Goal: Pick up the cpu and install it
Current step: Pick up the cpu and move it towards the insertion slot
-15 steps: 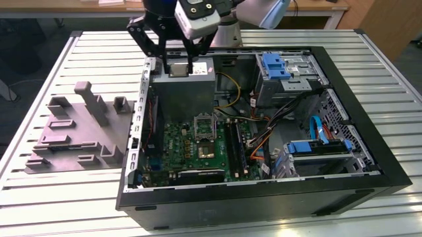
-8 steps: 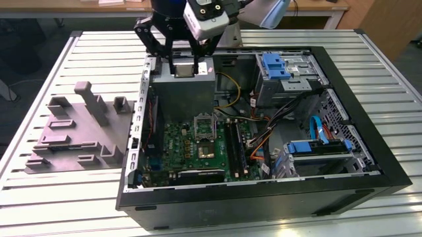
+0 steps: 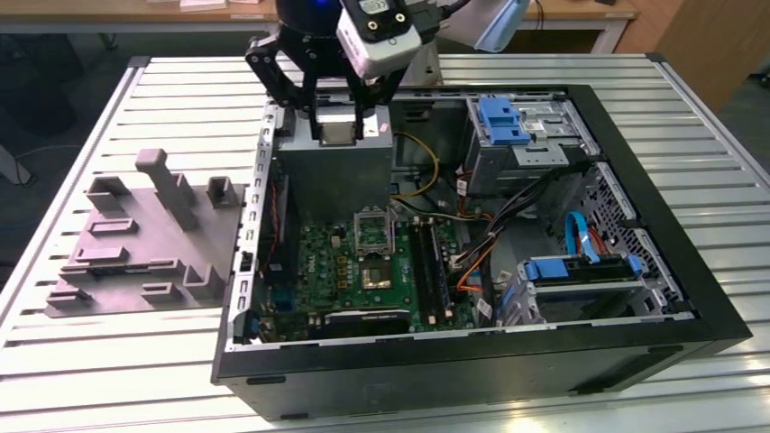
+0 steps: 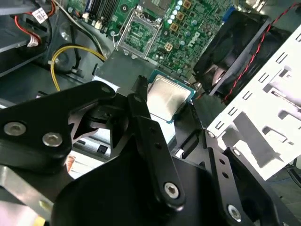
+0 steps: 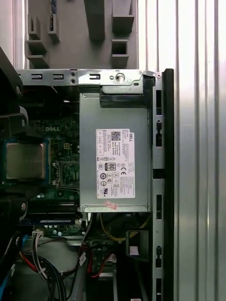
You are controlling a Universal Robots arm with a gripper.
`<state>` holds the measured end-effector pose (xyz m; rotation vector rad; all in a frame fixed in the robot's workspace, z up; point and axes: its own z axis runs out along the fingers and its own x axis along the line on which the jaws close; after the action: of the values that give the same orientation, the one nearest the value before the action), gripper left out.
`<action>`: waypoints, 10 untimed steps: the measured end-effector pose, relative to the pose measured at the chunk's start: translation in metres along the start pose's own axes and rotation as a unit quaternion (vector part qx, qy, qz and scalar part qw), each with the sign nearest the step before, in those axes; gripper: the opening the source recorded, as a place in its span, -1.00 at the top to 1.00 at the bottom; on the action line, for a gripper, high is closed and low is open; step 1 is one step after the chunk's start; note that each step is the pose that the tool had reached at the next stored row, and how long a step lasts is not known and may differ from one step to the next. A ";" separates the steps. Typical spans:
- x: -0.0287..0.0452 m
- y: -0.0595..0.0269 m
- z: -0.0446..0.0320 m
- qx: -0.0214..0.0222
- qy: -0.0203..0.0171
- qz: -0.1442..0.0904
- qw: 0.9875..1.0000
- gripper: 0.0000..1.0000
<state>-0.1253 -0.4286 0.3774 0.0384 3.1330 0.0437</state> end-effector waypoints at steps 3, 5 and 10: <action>-0.0005 -0.0058 0.0001 0.000 0.000 0.000 1.000 0.06; -0.0019 -0.0086 0.0004 0.000 0.000 0.000 1.000 0.06; -0.0155 -0.0123 0.0013 0.000 0.000 0.000 1.000 0.06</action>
<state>-0.1101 -0.4412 0.3759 0.0384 3.1329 0.0437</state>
